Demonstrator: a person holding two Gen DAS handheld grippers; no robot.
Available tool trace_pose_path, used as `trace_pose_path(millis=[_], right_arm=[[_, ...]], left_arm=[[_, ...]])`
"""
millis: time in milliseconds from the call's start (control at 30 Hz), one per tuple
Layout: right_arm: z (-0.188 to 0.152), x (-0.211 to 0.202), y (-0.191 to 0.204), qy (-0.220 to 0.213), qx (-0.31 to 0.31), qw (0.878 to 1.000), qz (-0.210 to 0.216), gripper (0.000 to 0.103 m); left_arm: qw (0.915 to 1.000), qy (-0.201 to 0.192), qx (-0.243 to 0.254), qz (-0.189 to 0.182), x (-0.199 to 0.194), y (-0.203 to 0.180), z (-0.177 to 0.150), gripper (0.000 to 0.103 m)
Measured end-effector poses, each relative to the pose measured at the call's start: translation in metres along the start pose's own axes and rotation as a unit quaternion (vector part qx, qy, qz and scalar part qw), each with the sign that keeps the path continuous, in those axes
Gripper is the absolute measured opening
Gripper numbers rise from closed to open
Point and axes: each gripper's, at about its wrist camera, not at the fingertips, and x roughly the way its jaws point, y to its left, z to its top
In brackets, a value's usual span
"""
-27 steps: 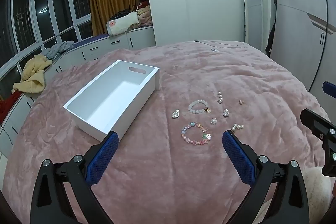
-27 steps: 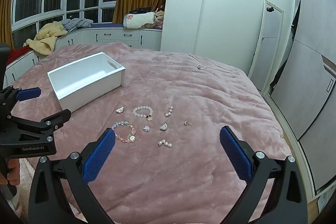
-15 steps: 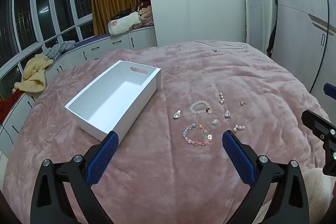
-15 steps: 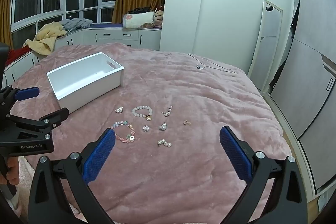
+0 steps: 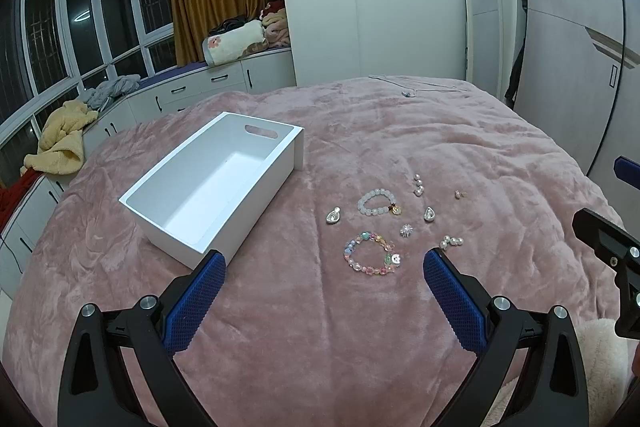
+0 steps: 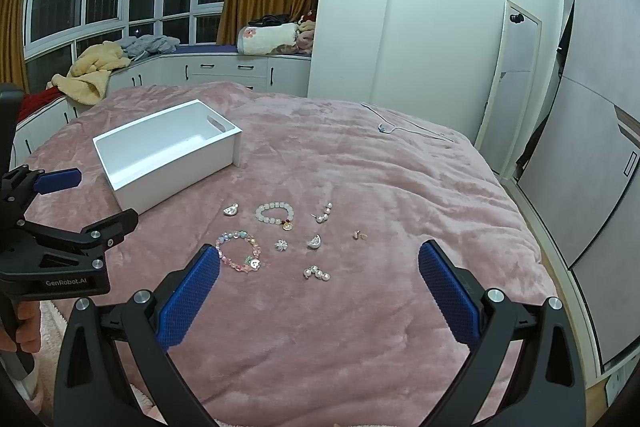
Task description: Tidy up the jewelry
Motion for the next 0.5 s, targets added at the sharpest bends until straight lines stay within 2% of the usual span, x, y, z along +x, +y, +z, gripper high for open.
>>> trace_pose_path(millis=[500], right_arm=[[-0.0004, -0.0009, 0.0005, -0.002, 0.000, 1.000, -0.001, 0.098]], left_arm=[[1.0000, 0.000, -0.001, 0.000, 0.0000, -0.0006, 0.0001, 0.100]])
